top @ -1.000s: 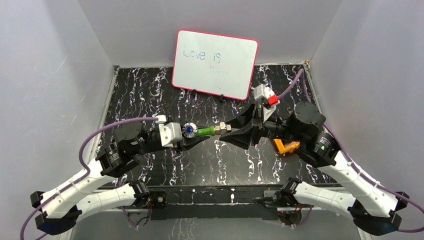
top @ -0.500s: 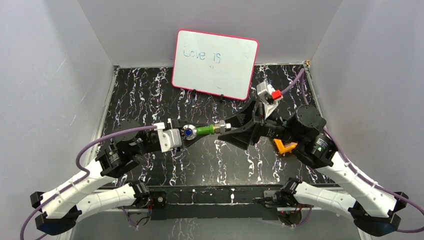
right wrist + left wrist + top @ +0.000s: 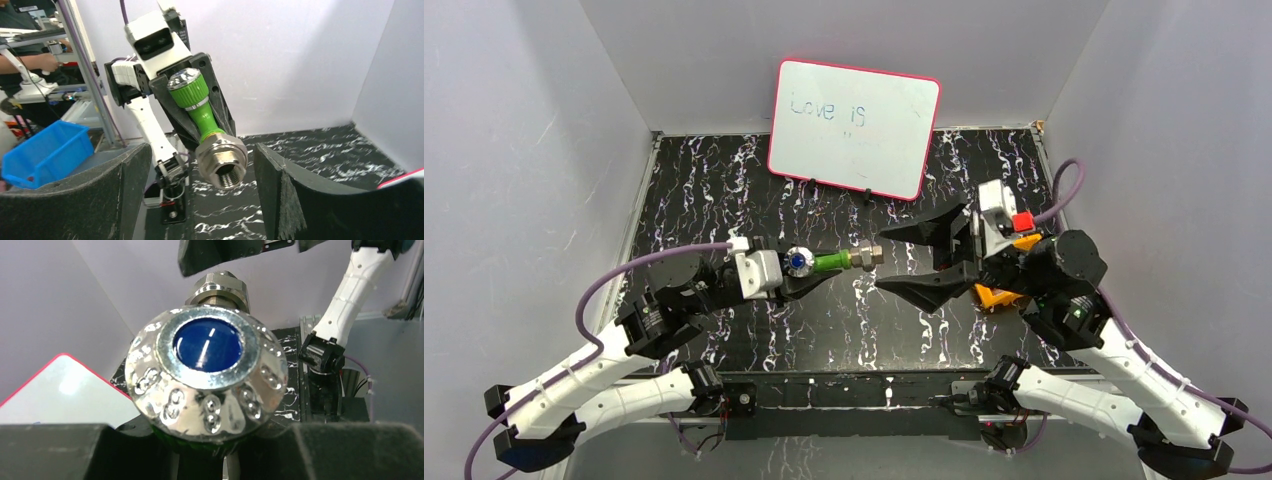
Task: Install the water faucets
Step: Screw the water faucet onto the adaptor.
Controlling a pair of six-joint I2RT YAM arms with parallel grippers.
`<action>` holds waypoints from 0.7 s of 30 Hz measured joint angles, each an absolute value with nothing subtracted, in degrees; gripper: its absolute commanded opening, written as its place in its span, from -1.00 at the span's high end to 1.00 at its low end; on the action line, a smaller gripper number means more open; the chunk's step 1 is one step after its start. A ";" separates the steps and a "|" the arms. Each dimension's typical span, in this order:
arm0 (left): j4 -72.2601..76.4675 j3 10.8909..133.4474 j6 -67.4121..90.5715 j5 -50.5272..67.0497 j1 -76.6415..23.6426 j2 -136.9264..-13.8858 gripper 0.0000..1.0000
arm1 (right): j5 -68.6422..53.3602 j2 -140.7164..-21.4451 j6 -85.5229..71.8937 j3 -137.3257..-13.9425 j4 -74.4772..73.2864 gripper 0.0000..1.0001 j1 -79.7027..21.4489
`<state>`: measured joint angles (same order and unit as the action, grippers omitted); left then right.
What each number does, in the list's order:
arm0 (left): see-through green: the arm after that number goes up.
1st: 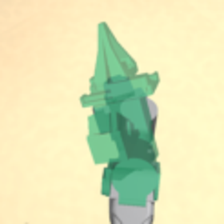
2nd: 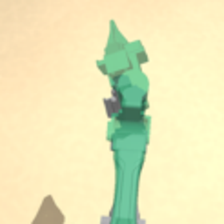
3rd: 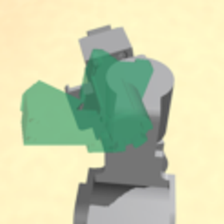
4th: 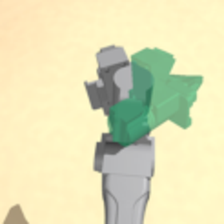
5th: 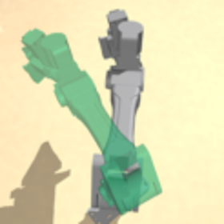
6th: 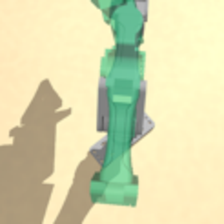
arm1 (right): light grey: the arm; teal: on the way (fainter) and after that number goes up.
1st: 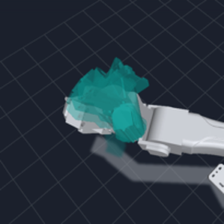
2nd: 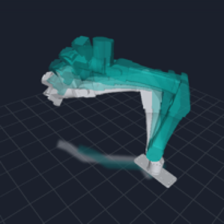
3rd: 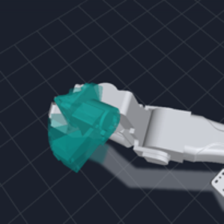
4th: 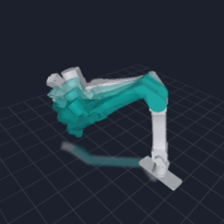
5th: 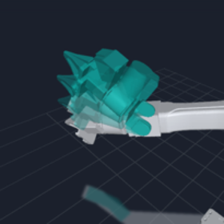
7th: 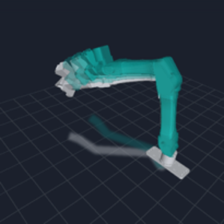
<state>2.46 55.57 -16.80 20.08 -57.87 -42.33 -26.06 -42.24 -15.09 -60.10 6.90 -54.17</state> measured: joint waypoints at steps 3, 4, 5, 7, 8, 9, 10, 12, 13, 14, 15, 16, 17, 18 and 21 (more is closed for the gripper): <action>2.98 55.51 -12.32 17.28 -57.87 -42.17 1.00 | -25.87 -41.30 -12.53 -60.10 7.86 -0.65 -54.17; 2.98 55.51 -11.03 16.58 -57.87 -42.15 1.00 | -25.85 -41.10 -11.62 -60.10 8.01 -0.64 -54.17; 2.85 55.51 -9.37 15.75 -57.87 -42.13 1.00 | -25.89 -40.86 -10.63 -60.10 8.08 -0.64 -54.17; 2.28 55.53 -6.63 14.61 -57.87 -42.17 1.00 | -26.13 -40.47 -8.34 -60.12 8.10 -0.63 -54.19; 1.80 55.57 -5.13 14.31 -57.87 -42.24 1.00 | -26.50 -40.32 -6.66 -60.25 7.81 -0.62 -54.17; 1.32 55.64 -3.66 14.09 -57.87 -42.33 1.00 | -26.85 -40.27 -4.71 -60.51 7.38 -0.62 -54.17; 0.91 55.66 -2.24 14.06 -57.87 -42.44 1.00 | -27.20 -40.34 -2.52 -60.80 6.68 -0.59 -54.17; 0.32 55.66 0.25 14.13 -57.87 -42.68 1.00 | -27.81 -40.47 2.20 -61.56 4.78 -0.52 -54.19; -0.05 55.68 1.34 14.15 -57.87 -42.76 1.00 | -28.16 -40.51 4.80 -61.98 3.84 -0.50 -54.19; -0.32 55.68 2.20 14.17 -57.87 -42.85 1.00 | -28.51 -40.53 6.81 -62.26 3.01 -0.49 -54.17; -0.75 55.77 3.20 14.20 -57.87 -42.96 1.00 | -28.95 -40.53 9.41 -62.52 2.22 -0.49 -54.17; -1.04 55.90 4.10 14.22 -57.87 -43.09 1.00 | -29.50 -40.51 11.88 -62.70 1.54 -0.48 -54.17; -1.28 56.05 4.99 14.26 -57.87 -43.29 1.00 | -30.13 -40.49 14.20 -62.81 0.93 -0.47 -54.17; -1.52 56.21 5.82 14.35 -57.87 -43.46 1.00 | -30.68 -40.49 16.38 -62.92 0.27 -0.46 -54.19; -1.85 56.49 7.99 14.63 -57.87 -43.99 1.00 | -32.45 -40.62 21.47 -63.31 -2.26 -0.45 -54.17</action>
<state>-1.85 56.49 7.99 14.63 -57.87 -43.99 -32.45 -40.62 21.47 -63.31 -2.26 -54.17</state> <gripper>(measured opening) 0.264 0.732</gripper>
